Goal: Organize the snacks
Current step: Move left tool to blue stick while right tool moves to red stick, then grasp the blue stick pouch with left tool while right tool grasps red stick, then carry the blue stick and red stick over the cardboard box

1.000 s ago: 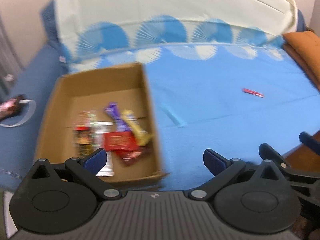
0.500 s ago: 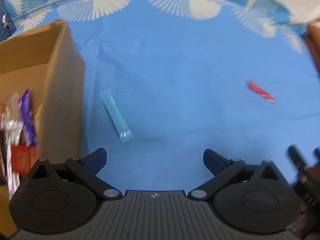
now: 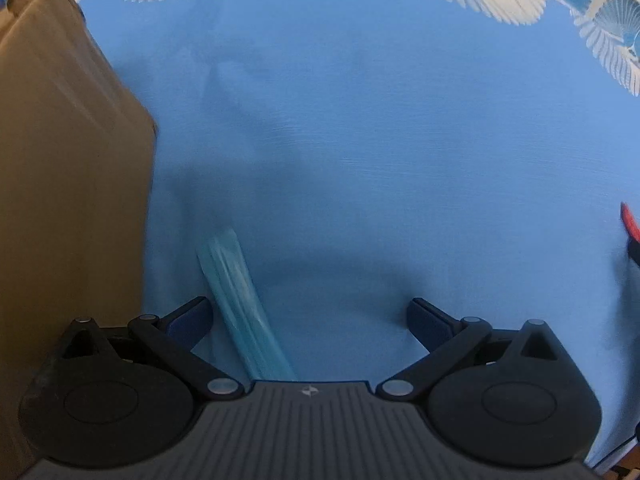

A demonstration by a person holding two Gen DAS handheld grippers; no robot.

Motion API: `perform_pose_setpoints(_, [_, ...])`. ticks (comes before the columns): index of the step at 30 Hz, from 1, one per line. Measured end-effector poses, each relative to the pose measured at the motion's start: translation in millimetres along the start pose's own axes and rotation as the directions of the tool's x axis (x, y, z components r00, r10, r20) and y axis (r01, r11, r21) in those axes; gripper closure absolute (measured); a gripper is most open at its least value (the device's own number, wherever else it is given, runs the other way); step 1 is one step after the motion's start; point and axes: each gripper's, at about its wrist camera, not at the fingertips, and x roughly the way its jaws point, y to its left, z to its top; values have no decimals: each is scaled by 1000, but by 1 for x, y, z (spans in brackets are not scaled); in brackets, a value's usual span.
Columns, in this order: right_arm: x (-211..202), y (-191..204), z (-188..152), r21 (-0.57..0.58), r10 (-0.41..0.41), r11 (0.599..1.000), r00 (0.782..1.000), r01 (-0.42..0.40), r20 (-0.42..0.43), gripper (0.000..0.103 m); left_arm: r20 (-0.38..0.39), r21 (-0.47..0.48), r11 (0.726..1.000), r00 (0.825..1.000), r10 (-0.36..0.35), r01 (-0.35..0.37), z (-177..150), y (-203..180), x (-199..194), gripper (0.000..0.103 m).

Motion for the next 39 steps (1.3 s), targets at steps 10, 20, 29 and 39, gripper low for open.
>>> perform_pose_setpoints(10, [5, 4, 1, -22, 10, 1000, 998, -9, 65, 4, 55, 26, 1000, 998, 14, -16, -9, 0, -7, 6])
perform_pose_setpoints(20, [-33, 43, -9, -105, 65, 993, 997, -62, 28, 88, 99, -16, 999, 994, 40, -38, -34, 4, -52, 84])
perform_pose_setpoints(29, [-136, 79, -17, 7, 166, 986, 974, -169, 157, 88, 193, 54, 998, 980, -52, 42, -69, 17, -144, 84])
perform_pose_setpoints(39, [-276, 147, -33, -60, 275, 961, 918, -270, 285, 88, 337, 103, 994, 939, -74, 41, -134, 57, -245, 84])
